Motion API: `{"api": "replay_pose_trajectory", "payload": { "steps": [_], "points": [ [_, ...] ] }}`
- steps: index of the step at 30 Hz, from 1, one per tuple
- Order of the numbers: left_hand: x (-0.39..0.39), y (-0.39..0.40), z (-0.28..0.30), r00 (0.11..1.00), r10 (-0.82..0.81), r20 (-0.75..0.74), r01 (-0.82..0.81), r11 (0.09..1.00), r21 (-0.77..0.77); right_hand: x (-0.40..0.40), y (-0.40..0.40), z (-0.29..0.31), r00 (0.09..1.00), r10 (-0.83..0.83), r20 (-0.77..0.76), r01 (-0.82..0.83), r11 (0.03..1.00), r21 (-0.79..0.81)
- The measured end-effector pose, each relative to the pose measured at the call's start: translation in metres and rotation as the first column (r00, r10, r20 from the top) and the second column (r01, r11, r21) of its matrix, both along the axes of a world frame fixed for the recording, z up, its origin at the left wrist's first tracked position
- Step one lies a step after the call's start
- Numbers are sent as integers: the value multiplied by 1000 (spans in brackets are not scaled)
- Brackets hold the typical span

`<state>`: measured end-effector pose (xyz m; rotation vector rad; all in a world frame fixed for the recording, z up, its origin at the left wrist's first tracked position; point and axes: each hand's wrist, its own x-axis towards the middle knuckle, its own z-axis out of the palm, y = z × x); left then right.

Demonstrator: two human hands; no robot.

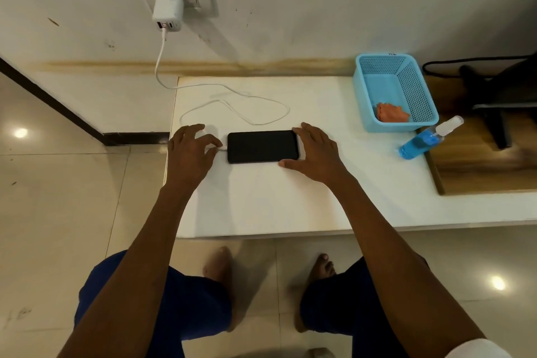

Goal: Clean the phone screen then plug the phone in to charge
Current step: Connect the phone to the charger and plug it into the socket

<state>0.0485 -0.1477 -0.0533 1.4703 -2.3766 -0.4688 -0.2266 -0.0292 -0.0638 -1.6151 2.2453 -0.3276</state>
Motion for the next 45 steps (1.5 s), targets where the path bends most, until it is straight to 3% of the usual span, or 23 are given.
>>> {"api": "replay_pose_trajectory", "payload": {
  "steps": [21, 27, 37, 42, 45],
  "points": [
    [-18, -25, -1, 999, 42, 35, -42, 999, -7, -4, -19, -1, 1000, -23, 9, 23, 1000, -11],
    [-22, -31, 1, 997, 50, 51, -46, 996, -71, -5, -29, -4, 999, -45, 3, 46, 998, -34],
    [-30, -37, 2, 998, -64, -21, 62, 995, -83, -10, -32, -10, 997, -65, 39, 68, 995, -80],
    [-59, -33, -5, 963, -201, 178, 198, 980, 33, -16, -25, -11, 999, -28, 20, 30, 994, -107],
    [-72, -34, -10, 950, -233, 206, 229, 973, 43, -16, -23, -13, 1000, 0, 10, 1, 995, -102]
  ]
}}
